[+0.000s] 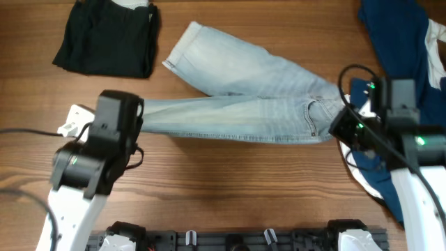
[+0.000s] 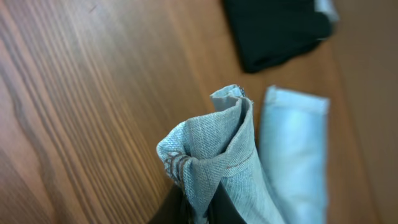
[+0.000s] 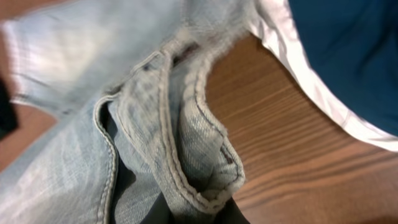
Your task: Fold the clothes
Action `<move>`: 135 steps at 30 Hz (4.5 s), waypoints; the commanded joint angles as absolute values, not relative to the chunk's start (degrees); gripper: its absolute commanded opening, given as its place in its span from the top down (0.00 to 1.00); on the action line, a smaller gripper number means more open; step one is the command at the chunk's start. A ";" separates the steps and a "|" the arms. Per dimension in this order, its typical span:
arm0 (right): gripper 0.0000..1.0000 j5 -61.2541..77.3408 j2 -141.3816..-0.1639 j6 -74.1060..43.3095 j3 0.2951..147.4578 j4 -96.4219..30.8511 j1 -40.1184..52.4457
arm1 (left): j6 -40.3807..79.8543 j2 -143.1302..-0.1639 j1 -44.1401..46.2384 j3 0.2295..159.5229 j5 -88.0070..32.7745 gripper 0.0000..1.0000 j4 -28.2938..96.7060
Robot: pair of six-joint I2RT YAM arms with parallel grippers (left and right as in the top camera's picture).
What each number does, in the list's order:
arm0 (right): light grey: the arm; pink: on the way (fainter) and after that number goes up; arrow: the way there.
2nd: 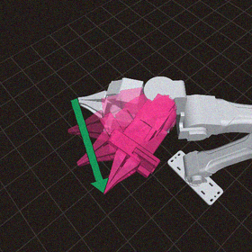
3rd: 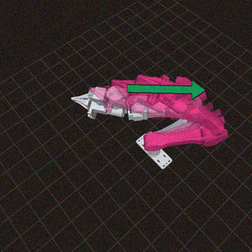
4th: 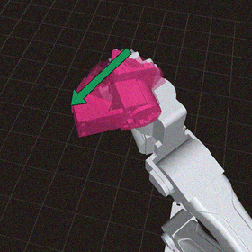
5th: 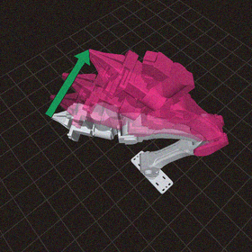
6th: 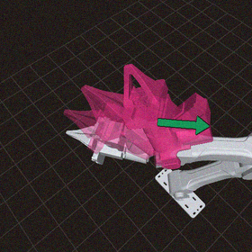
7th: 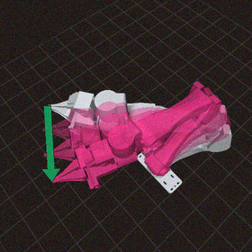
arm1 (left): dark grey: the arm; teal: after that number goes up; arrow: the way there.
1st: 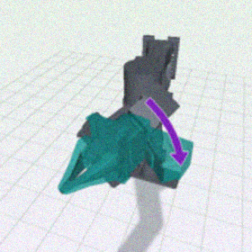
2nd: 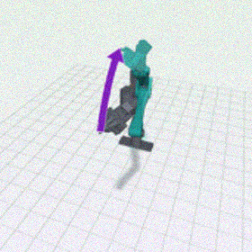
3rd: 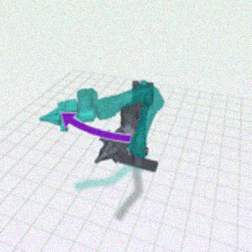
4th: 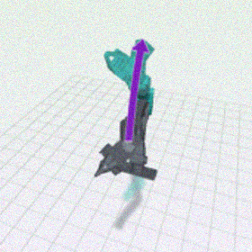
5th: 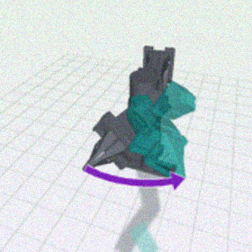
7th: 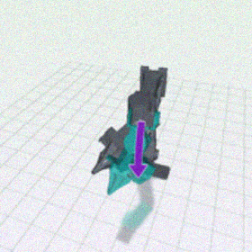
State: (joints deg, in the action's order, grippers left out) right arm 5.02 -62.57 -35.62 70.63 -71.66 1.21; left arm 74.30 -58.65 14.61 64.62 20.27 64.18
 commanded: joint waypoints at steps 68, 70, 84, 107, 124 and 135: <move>0.00 3.03 -86.24 -21.21 68.16 -49.17 -10.90 | 40.56 -105.73 25.74 70.78 19.88 0.00 21.41; 0.00 3.86 -84.60 -19.53 71.46 -52.12 -10.90 | 37.60 -106.65 25.61 70.78 19.70 0.00 22.09; 0.00 7.33 -81.25 -19.51 74.46 -56.62 -10.68 | 41.06 -110.67 20.03 70.76 10.44 0.14 32.56; 0.00 7.33 -81.25 -19.46 74.46 -57.43 -10.68 | 42.46 -114.80 19.18 70.78 15.51 0.96 26.02; 0.02 10.41 -81.34 -19.42 74.43 -57.45 -5.89 | 60.45 -110.21 4.71 70.78 10.00 0.96 56.58; 0.56 11.18 -86.89 -20.14 74.43 -57.34 7.81 | 57.47 -109.51 4.62 70.87 8.84 0.88 61.58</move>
State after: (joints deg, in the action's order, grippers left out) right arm 9.65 -84.01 -20.03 74.04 -57.45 4.95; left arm 58.81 -111.74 4.78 71.46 9.19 61.36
